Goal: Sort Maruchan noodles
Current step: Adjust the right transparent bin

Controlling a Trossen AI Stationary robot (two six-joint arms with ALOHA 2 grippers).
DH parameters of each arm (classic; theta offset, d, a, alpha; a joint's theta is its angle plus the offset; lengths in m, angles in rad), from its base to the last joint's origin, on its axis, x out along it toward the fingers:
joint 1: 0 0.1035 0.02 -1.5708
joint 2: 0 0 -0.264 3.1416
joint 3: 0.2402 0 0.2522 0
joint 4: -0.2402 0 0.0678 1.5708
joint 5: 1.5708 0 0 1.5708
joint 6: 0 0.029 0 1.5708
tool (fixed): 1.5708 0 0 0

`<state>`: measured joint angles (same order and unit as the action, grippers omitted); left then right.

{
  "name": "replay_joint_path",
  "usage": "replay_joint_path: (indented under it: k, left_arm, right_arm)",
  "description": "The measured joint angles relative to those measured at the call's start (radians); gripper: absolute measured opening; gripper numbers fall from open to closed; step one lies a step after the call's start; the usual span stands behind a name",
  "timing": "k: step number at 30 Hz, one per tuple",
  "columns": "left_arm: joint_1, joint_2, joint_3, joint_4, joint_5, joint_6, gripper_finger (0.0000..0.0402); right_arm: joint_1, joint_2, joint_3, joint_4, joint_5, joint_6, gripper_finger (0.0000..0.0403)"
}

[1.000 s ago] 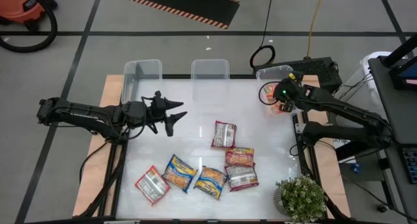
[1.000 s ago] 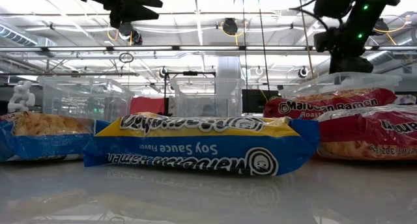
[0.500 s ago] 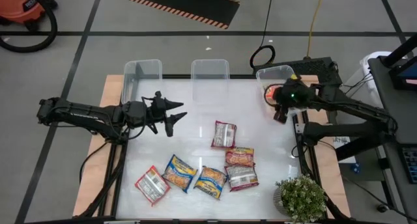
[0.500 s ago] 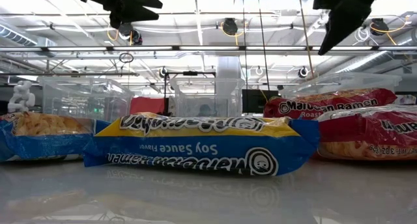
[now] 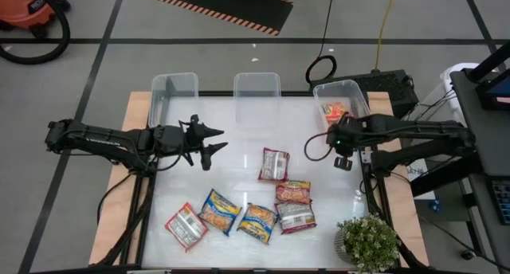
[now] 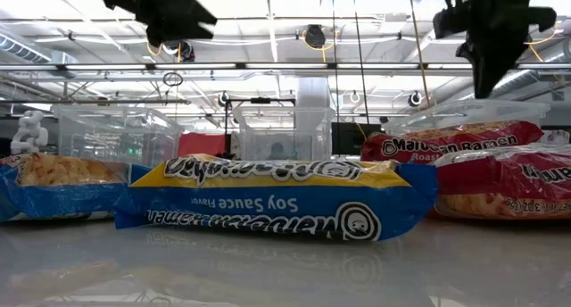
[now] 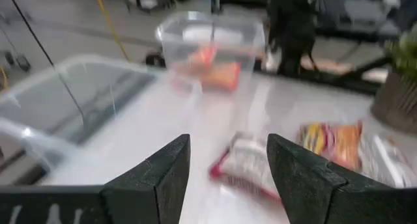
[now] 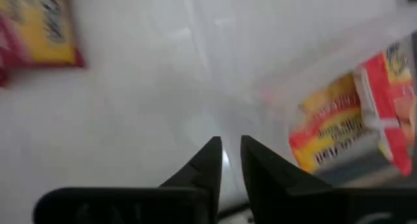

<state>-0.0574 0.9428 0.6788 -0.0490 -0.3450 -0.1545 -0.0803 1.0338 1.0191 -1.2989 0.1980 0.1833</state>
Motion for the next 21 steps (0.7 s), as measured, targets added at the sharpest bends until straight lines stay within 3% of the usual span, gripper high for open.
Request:
replay_joint_path:
  k: [13,21]
  left_arm:
    - [-0.143,0.0,0.0,-0.255,0.015,-0.217,0.0209]
    - [-0.251,0.0,0.0,-0.269,0.004,-0.298,0.0209]
  right_arm:
    - [-0.021,0.122,0.0,0.026,0.22,-0.053,0.0011]
    - [-0.121,0.132,-0.001,0.158,0.248,-0.175,0.001]
